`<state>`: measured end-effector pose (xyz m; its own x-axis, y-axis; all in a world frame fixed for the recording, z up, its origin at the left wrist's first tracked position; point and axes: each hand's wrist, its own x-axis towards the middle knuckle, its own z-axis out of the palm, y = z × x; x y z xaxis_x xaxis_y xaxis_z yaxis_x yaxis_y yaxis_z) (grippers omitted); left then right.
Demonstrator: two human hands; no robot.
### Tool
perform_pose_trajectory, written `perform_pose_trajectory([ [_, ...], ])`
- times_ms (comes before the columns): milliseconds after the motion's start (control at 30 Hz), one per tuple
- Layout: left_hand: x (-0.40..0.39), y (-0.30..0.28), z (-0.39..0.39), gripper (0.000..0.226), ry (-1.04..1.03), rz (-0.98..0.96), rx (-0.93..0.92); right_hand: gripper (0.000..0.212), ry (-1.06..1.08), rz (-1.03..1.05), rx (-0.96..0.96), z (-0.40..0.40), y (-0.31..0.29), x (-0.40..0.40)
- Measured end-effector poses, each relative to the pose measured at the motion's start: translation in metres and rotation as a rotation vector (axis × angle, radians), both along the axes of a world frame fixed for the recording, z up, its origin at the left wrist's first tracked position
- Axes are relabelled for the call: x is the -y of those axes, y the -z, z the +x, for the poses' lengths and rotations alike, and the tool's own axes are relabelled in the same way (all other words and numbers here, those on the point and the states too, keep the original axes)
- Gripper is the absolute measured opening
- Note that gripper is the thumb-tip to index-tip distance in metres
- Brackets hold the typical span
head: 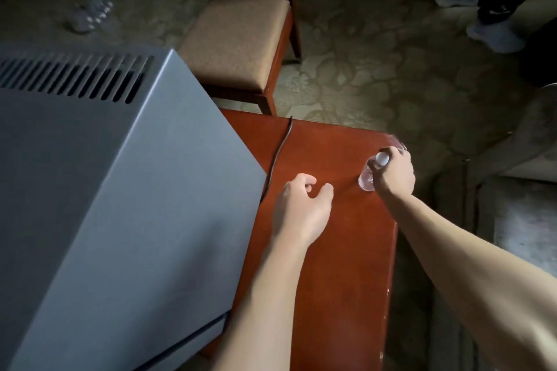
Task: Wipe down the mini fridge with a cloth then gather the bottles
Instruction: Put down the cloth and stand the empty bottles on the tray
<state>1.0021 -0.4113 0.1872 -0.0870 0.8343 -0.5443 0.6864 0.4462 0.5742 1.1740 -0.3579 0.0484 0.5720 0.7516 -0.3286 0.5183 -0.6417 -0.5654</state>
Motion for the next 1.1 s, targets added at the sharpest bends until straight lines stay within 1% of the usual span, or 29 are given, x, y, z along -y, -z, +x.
perform_pose_trajectory([
  [133, 0.013, 0.003, -0.007, 0.04, 0.003, -0.003, -0.009, 0.024, -0.102, 0.021, 0.089, -0.013, -0.017, 0.02],
  [300, 0.035, -0.002, -0.01, 0.045, 0.068, 0.012, -0.03, 0.021, -0.166, 0.092, 0.084, -0.041, -0.056, 0.058],
  [367, 0.046, -0.005, -0.012, 0.05, 0.119, 0.039, -0.069, 0.025, -0.201, 0.097, 0.071, -0.052, -0.077, 0.078],
  [467, 0.065, -0.011, -0.02, 0.062, 0.208, 0.07, -0.112, 0.034, -0.276, 0.169, 0.098, -0.069, -0.115, 0.11],
  [600, 0.099, -0.028, -0.036, 0.072, 0.237, 0.084, -0.059, 0.035, -0.333, 0.192, 0.126, -0.084, -0.163, 0.149],
  [667, 0.119, -0.037, -0.05, 0.068, 0.25, 0.147, -0.044, 0.036, -0.354, 0.207, 0.101, -0.097, -0.192, 0.168],
  [733, 0.141, -0.048, -0.065, 0.056, 0.259, 0.21, -0.005, 0.035, -0.375, 0.225, 0.123, -0.112, -0.219, 0.191],
  [833, 0.181, -0.067, -0.09, 0.053, 0.261, 0.257, 0.087, 0.033, -0.38, 0.219, 0.153, -0.137, -0.248, 0.229],
  [933, 0.219, -0.075, -0.117, 0.047, 0.246, 0.258, 0.133, 0.034, -0.41, 0.185, 0.145, -0.163, -0.259, 0.267],
  [1000, 0.243, -0.077, -0.133, 0.044, 0.231, 0.253, 0.15, 0.041, -0.449, 0.125, 0.13, -0.181, -0.26, 0.29],
  [1100, 0.274, -0.086, -0.153, 0.041, 0.141, 0.257, 0.17, 0.047, -0.478, 0.045, 0.097, -0.21, -0.255, 0.32],
])
